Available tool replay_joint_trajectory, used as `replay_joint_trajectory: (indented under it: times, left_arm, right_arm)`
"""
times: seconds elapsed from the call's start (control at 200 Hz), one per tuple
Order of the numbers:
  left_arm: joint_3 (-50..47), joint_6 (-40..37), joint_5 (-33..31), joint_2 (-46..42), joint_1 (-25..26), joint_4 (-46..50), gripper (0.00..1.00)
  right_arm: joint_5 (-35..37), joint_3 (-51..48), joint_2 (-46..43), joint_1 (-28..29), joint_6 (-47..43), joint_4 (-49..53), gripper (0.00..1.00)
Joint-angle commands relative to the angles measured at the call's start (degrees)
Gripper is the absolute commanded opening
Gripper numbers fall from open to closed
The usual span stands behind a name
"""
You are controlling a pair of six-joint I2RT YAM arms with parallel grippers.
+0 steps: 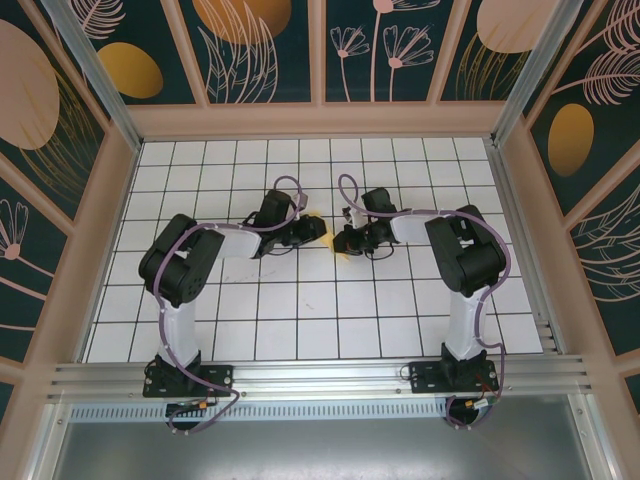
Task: Fold a paper plane with a square sheet of paper (pick it up from the middle)
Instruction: Fold the wing for the fifth time at the center of the table.
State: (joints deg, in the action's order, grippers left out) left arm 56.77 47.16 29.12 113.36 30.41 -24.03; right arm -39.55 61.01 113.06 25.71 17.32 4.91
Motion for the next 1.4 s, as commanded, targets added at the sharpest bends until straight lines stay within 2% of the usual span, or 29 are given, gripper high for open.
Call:
replay_joint_trajectory:
  times: [0.0, 0.28, 0.61, 0.866, 1.396]
  left_arm:
    - [0.4, 0.0, 2.1, 1.9, 1.0, -1.8, 0.29]
    - [2.0, 1.4, 0.6, 4.2, 1.4, 1.2, 0.28]
    - [4.6, 2.7, -10.0, 5.4, 1.1, 10.8, 0.26]
    - [4.1, 2.9, -14.3, 4.8, -0.8, 14.4, 0.27]
    - [6.0, 0.5, -16.9, 3.6, -5.1, 16.9, 0.28]
  right_arm:
    - [3.9, -1.4, 3.6, -0.2, 0.3, 2.6, 0.07]
    - [4.3, -1.4, 3.8, 0.1, 0.1, 3.3, 0.07]
    - [5.7, -2.5, 3.5, 0.1, -0.4, 4.3, 0.07]
    - [6.4, -3.3, 3.1, -0.1, -0.5, 4.7, 0.07]
    - [6.9, -4.3, 2.9, -0.1, -0.5, 4.6, 0.06]
